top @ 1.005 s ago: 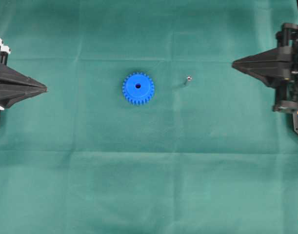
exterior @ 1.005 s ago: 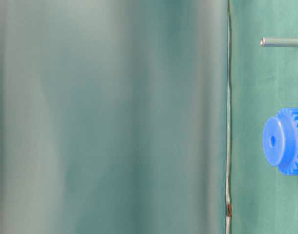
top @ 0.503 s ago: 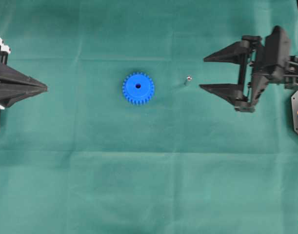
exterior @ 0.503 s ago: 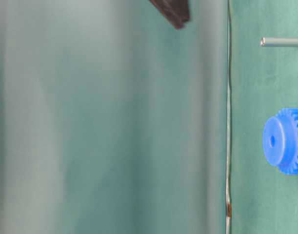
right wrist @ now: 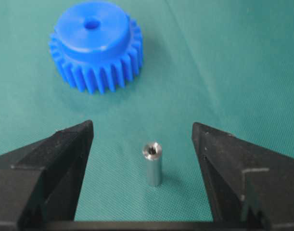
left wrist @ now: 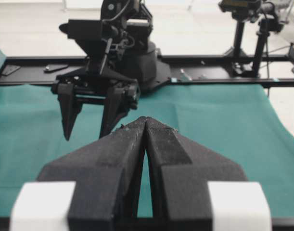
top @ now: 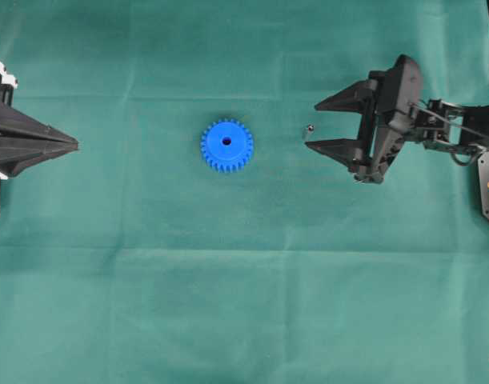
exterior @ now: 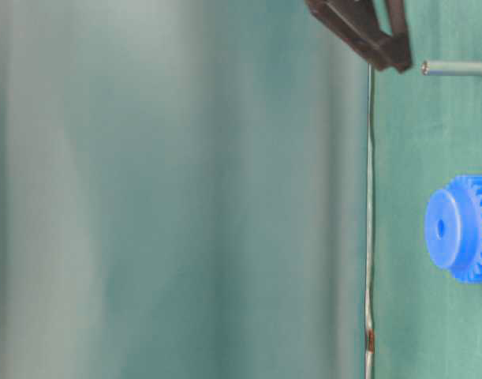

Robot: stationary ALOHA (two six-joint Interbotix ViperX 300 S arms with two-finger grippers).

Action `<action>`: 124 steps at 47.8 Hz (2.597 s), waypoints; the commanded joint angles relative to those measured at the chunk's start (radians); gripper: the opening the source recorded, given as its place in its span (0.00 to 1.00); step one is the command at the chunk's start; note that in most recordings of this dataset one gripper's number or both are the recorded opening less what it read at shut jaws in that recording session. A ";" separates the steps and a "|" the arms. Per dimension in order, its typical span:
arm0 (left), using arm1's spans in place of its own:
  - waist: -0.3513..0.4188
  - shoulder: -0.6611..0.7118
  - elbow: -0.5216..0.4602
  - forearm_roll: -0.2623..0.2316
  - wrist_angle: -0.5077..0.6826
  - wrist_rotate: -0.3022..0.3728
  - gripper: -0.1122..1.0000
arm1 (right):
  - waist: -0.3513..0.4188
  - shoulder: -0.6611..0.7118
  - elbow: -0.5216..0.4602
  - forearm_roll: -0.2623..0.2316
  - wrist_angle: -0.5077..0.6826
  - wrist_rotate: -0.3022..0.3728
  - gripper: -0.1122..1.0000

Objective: Insert the shaft placed at a random location into the center hole of the medium gear at another random location.
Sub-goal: 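Close the right gripper on the silver shaft and lift it, then carry the held shaft left over the blue gear's center hole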

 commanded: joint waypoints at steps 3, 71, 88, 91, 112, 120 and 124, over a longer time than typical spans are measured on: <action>0.003 0.003 -0.021 0.003 -0.002 0.002 0.10 | -0.005 0.055 -0.032 0.012 -0.029 -0.008 0.84; 0.003 0.003 -0.021 0.003 0.018 -0.005 0.10 | -0.005 -0.081 -0.072 0.026 0.153 -0.011 0.23; 0.003 0.005 -0.021 0.003 0.018 -0.005 0.10 | -0.005 -0.163 -0.075 0.023 0.229 -0.011 0.23; 0.003 0.005 -0.020 0.003 0.018 -0.005 0.10 | -0.005 -0.163 -0.077 0.025 0.230 -0.011 0.23; 0.003 0.011 -0.021 0.003 0.018 -0.005 0.10 | 0.018 -0.083 -0.167 0.025 0.224 -0.008 0.23; 0.003 0.011 -0.021 0.003 0.018 -0.005 0.10 | 0.040 -0.018 -0.252 0.025 0.229 -0.008 0.23; 0.003 0.009 -0.020 0.003 0.018 -0.005 0.10 | 0.052 0.017 -0.299 0.025 0.230 -0.008 0.23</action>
